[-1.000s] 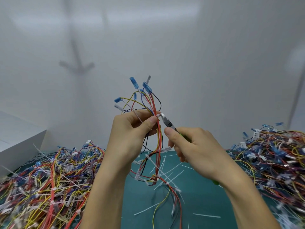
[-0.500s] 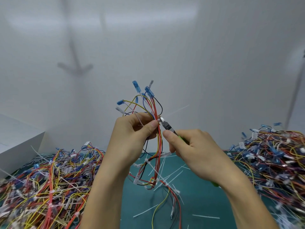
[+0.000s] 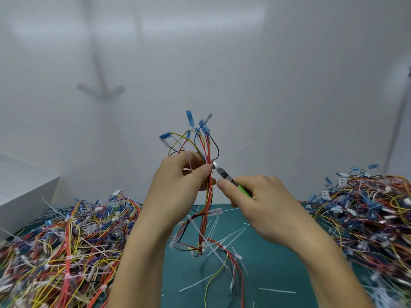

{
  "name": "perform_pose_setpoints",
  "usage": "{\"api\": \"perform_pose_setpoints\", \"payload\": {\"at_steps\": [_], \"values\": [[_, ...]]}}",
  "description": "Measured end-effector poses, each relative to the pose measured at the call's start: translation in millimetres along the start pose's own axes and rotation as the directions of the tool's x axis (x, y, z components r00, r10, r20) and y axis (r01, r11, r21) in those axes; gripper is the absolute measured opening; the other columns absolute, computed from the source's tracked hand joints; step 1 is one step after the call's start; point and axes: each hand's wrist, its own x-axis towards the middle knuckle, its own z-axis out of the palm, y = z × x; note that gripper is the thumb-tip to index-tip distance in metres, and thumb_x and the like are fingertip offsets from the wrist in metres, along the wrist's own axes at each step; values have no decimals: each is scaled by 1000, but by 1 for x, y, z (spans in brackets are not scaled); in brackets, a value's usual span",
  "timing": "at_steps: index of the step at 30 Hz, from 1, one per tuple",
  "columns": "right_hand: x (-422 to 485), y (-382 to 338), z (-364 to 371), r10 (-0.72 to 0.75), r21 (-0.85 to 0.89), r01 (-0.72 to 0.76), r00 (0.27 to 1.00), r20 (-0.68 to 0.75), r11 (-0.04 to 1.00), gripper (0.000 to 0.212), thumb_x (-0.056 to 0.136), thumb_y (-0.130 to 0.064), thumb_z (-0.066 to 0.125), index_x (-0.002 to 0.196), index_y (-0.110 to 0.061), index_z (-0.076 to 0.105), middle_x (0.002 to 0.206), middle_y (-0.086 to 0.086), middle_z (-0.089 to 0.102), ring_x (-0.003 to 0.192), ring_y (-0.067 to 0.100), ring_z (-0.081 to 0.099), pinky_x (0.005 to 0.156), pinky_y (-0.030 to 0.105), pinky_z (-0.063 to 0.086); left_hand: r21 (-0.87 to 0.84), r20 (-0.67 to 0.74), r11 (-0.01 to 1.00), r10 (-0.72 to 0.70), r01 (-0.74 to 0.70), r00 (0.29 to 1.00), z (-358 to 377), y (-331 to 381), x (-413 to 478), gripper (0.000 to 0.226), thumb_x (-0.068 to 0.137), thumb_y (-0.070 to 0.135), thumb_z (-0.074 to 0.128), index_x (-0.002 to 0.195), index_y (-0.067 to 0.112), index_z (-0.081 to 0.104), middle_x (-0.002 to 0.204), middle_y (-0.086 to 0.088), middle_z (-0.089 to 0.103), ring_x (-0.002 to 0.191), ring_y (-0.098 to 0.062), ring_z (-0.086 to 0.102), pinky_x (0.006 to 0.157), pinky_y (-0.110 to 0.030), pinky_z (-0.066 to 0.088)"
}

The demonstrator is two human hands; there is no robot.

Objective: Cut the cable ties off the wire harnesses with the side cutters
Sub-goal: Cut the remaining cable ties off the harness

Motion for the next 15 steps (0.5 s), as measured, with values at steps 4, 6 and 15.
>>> {"api": "perform_pose_setpoints", "payload": {"at_steps": [4, 6, 15], "values": [[1, 0, 0, -12, -7, 12, 1000, 10, 1000, 70, 81, -75, 31, 69, -10, 54, 63, 13, 53, 53, 15, 36, 54, 37, 32, 33, -5, 999, 4, -3, 1000, 0, 0, 0, 10, 94, 16, 62, 87, 14, 70, 77, -1, 72, 69, -6, 72, 76, -30, 60], [1, 0, -1, -9, -20, 10, 1000, 12, 1000, 69, 82, -74, 31, 68, -10, 53, 61, 11, 52, 53, 16, 37, 53, 37, 32, 51, -11, 999, 9, -8, 1000, 1, 1, -1, 10, 94, 17, 62, 86, 15, 69, 75, 1, 72, 69, -6, 72, 76, -32, 59], [0, 3, -3, -23, -80, 24, 1000, 7, 997, 70, 81, -76, 29, 65, -12, 49, 58, 8, 49, 56, 19, 41, 54, 38, 34, 86, 10, 996, 11, -12, 1000, 0, 1, -1, 11, 93, 16, 62, 84, 18, 68, 75, 3, 70, 69, -8, 72, 65, -22, 57]]}}
